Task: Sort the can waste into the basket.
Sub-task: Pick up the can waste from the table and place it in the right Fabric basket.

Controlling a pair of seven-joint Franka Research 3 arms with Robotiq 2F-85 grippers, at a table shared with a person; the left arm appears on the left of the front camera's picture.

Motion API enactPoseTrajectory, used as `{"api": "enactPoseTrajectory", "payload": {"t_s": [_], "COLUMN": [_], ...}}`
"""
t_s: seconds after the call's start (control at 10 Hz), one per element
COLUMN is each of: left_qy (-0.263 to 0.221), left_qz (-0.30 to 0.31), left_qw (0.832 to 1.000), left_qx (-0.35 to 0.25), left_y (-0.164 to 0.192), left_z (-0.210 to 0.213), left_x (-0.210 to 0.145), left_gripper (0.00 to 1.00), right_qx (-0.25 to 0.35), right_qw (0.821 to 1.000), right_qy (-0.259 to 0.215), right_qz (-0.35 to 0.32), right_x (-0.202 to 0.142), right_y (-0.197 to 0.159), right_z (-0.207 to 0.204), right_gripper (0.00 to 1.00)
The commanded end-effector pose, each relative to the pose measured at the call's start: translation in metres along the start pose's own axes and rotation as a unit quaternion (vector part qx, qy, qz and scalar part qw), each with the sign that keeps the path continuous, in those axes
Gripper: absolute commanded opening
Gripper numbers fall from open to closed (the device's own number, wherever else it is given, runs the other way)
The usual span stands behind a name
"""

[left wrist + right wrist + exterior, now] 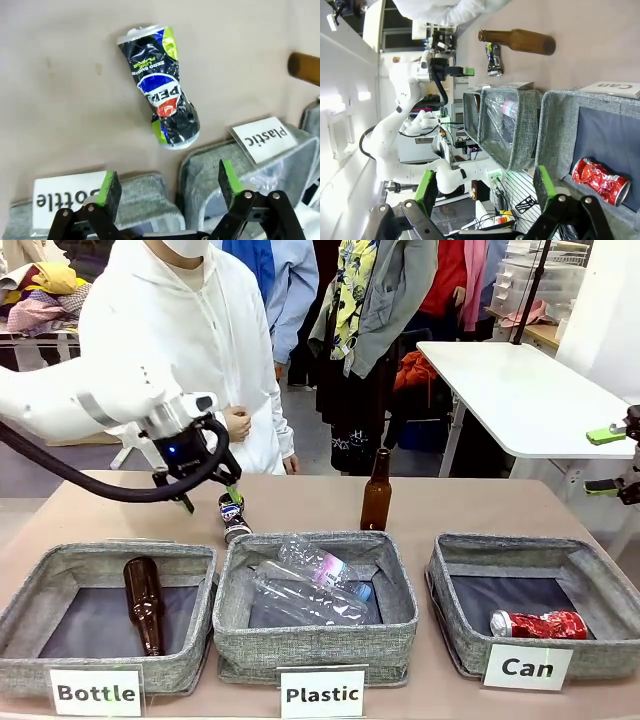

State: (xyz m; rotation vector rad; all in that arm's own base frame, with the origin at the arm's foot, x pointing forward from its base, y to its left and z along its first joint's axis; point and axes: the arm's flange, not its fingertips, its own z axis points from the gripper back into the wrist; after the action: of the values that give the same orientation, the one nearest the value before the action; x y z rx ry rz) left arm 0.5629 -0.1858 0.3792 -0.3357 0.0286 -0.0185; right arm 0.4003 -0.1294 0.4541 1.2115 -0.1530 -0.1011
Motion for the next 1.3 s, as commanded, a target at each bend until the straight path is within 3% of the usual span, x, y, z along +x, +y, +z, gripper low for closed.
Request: {"api": "enactPoseTrajectory", "payload": {"t_s": [0.0, 0.2, 0.5, 0.6, 0.7, 0.8, 0.9, 1.0, 1.2], "left_qy": [0.018, 0.01, -0.048, -0.063, -0.072, -0.068, -0.065, -0.064, -0.065], "left_qz": [0.02, 0.024, 0.033, 0.029, 0.027, 0.027, 0.028, 0.03, 0.034], "left_qw": [0.999, 0.999, 0.996, 0.995, 0.995, 0.995, 0.995, 0.994, 0.994], "left_qx": [0.017, 0.042, 0.069, 0.068, 0.066, 0.068, 0.074, 0.078, 0.079], "left_y": [-0.017, -0.024, -0.025, -0.025, -0.025, -0.025, -0.024, -0.024, -0.021], "left_z": [-0.018, -0.047, -0.072, -0.073, -0.073, -0.074, -0.076, -0.076, -0.071], "left_x": [0.005, 0.004, 0.011, 0.012, 0.012, 0.012, 0.012, 0.012, 0.011], "left_gripper": [1.0, 1.0, 1.0, 0.4, 0.4, 0.0, 0.36, 0.0, 0.0], "right_qx": [0.001, 0.001, 0.001, 0.001, 0.001, 0.001, 0.001, 0.001, 0.001], "right_qw": [1.0, 1.0, 1.0, 1.0, 1.0, 1.0, 1.0, 1.0, 1.0], "right_qy": [0.005, 0.005, 0.005, 0.005, 0.005, 0.005, 0.005, 0.005, 0.005], "right_qz": [0.012, 0.012, 0.012, 0.012, 0.012, 0.012, 0.012, 0.012, 0.012], "right_x": [0.0, 0.0, 0.0, 0.0, 0.0, 0.0, 0.0, 0.0, 0.0], "right_y": [0.0, 0.0, 0.0, 0.0, 0.0, 0.0, 0.0, 0.0, 0.0], "right_z": [0.004, 0.004, 0.004, 0.004, 0.004, 0.004, 0.004, 0.004, 0.004], "right_gripper": [1.0, 1.0, 1.0, 1.0, 1.0, 1.0, 1.0, 1.0, 1.0]}}
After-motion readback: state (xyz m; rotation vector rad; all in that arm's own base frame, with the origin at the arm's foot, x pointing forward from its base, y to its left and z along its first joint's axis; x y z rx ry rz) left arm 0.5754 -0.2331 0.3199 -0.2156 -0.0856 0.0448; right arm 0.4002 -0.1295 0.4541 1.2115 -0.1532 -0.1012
